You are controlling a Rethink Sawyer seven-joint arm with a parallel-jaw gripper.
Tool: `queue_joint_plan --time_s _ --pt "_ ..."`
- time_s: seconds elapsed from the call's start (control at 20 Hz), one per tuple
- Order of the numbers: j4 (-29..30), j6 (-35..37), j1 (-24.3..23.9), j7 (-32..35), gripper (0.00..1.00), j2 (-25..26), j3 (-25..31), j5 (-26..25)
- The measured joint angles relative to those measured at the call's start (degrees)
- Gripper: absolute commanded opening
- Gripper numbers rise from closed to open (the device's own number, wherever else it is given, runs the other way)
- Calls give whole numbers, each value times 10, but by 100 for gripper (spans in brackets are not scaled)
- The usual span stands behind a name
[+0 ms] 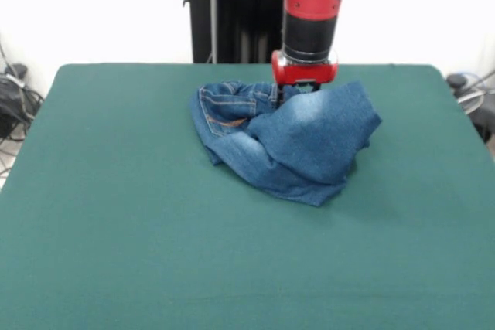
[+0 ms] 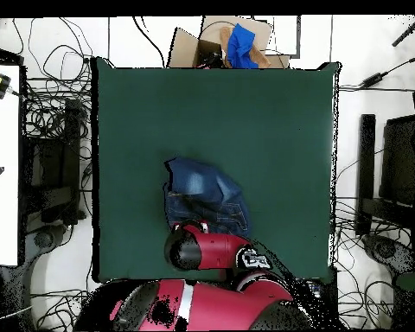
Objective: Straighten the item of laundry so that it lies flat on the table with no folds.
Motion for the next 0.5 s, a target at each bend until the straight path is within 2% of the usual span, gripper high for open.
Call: queue_joint_plan --time_s 0.5 --pt "-6 0 -23 0 100 8 12 -19"
